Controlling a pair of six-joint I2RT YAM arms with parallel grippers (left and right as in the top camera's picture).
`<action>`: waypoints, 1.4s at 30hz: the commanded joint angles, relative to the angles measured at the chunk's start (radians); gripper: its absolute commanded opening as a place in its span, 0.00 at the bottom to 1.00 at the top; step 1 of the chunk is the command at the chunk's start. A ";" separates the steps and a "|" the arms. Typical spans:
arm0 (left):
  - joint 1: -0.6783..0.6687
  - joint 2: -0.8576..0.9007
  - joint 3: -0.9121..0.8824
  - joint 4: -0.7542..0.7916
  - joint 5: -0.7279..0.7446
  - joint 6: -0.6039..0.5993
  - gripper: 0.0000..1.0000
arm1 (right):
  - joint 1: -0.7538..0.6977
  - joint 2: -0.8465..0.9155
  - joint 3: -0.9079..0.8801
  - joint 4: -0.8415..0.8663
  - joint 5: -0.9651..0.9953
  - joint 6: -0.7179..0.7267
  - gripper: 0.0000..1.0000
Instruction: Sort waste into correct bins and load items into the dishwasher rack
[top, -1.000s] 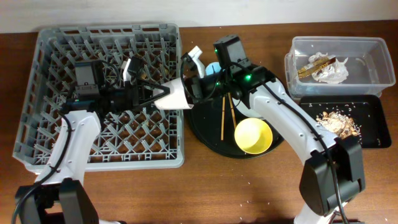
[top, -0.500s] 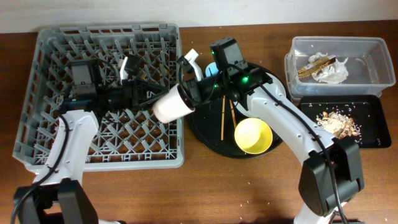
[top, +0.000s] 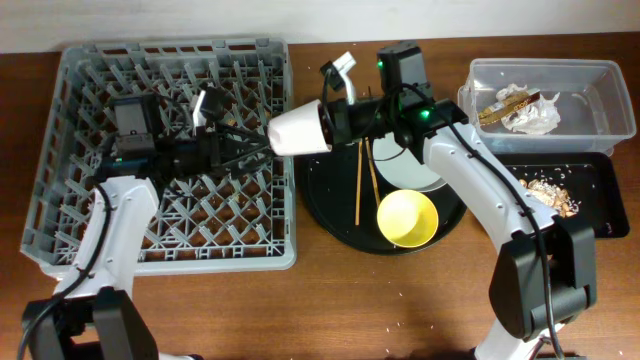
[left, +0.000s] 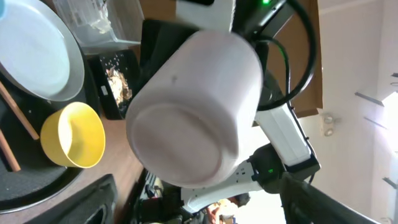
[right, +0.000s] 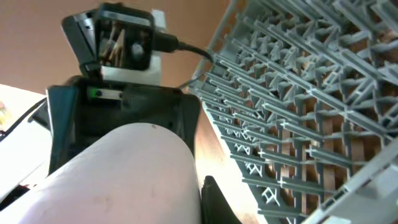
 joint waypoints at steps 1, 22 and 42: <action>-0.010 -0.006 -0.002 0.002 0.024 0.005 0.87 | 0.012 -0.002 0.014 0.049 -0.020 0.043 0.04; -0.012 -0.006 -0.002 0.002 0.024 -0.013 0.84 | 0.078 0.003 0.014 0.036 0.065 0.042 0.04; -0.011 -0.006 -0.002 0.025 0.022 -0.013 0.69 | 0.106 0.005 0.014 -0.007 0.014 0.037 0.14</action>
